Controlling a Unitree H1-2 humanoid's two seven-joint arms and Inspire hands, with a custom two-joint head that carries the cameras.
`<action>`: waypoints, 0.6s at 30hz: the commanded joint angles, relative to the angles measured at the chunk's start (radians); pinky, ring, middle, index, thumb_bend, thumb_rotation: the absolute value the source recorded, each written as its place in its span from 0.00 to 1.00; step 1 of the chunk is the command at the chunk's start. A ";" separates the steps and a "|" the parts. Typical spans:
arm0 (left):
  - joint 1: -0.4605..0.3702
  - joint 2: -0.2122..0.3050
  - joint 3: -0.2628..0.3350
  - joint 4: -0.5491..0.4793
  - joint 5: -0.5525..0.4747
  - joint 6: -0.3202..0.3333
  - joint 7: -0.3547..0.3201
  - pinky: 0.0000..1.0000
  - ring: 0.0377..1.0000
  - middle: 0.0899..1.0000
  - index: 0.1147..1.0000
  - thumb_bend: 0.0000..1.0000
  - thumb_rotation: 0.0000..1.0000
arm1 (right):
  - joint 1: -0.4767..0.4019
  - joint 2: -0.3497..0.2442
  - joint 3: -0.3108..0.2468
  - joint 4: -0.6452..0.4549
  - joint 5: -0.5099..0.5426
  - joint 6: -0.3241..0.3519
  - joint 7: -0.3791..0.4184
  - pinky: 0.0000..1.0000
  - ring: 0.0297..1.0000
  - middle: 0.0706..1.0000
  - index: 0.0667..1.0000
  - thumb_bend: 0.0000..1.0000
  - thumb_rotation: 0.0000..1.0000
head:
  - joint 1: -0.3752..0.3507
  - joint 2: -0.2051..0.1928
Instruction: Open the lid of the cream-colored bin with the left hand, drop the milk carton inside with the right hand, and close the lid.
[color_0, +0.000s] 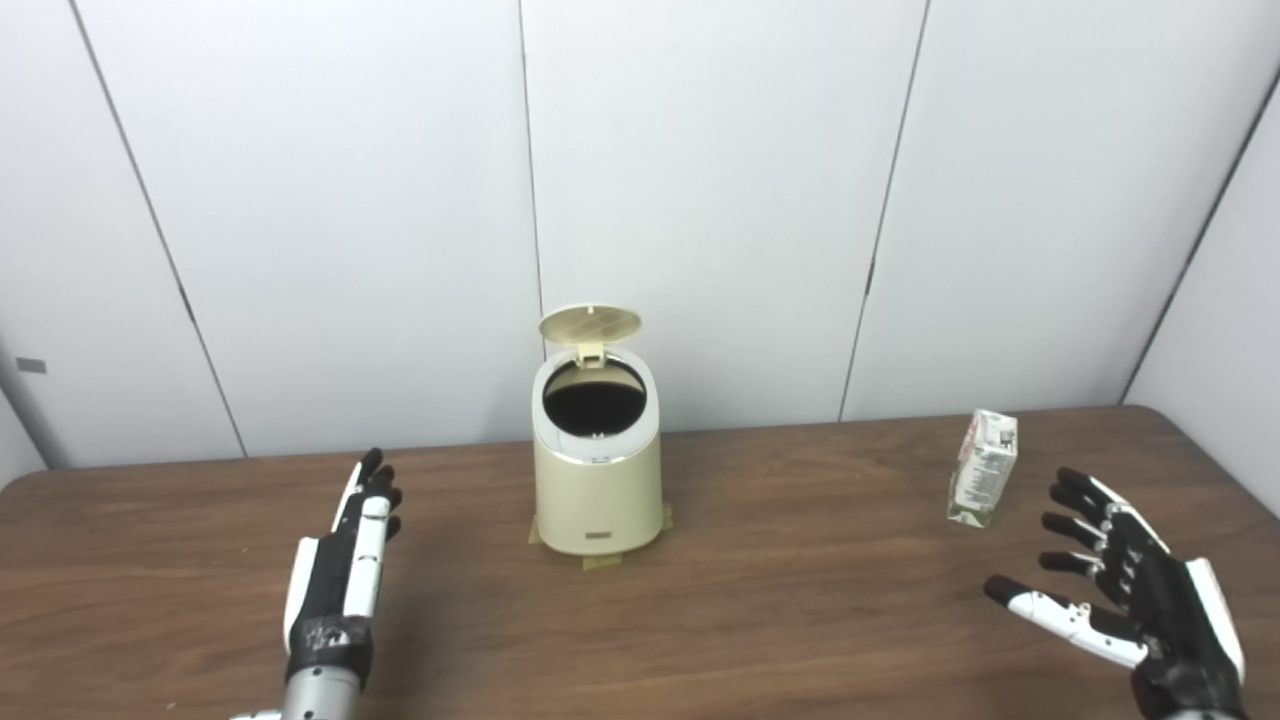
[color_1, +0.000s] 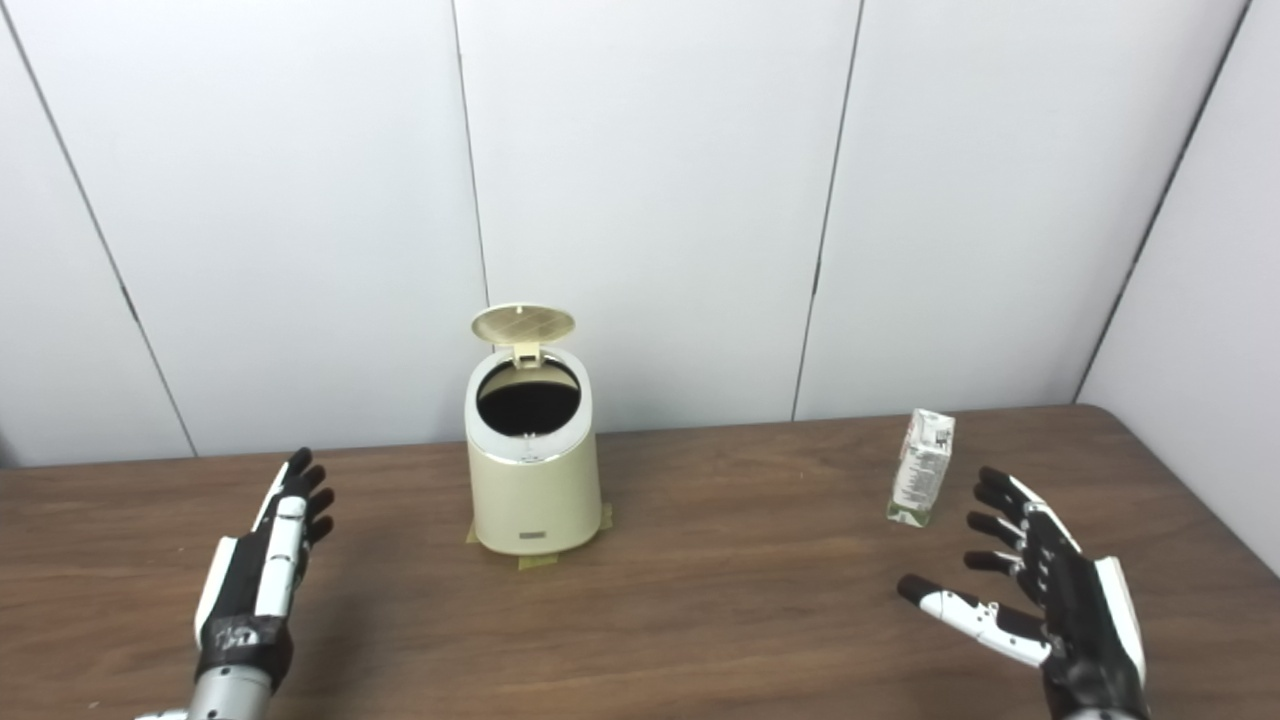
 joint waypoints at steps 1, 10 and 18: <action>-0.043 0.021 -0.004 -0.032 -0.020 0.003 -0.017 0.94 0.93 0.96 1.00 0.41 0.96 | -0.049 -0.033 -0.014 -0.001 -0.034 -0.008 -0.027 0.65 0.80 0.82 0.82 0.88 0.20 | -0.002 0.003; -0.068 0.065 -0.003 -0.012 -0.055 0.014 -0.047 0.97 0.97 0.99 1.00 0.45 0.93 | -0.149 -0.114 -0.020 0.081 -0.022 0.067 0.016 0.73 0.87 0.91 0.91 0.90 0.21 | -0.057 0.025; -0.081 0.115 -0.016 -0.016 -0.084 0.056 -0.106 0.96 0.97 0.99 1.00 0.46 0.98 | -0.271 -0.200 0.042 0.176 -0.054 0.174 0.065 0.83 0.94 0.98 0.99 0.94 0.19 | -0.081 0.065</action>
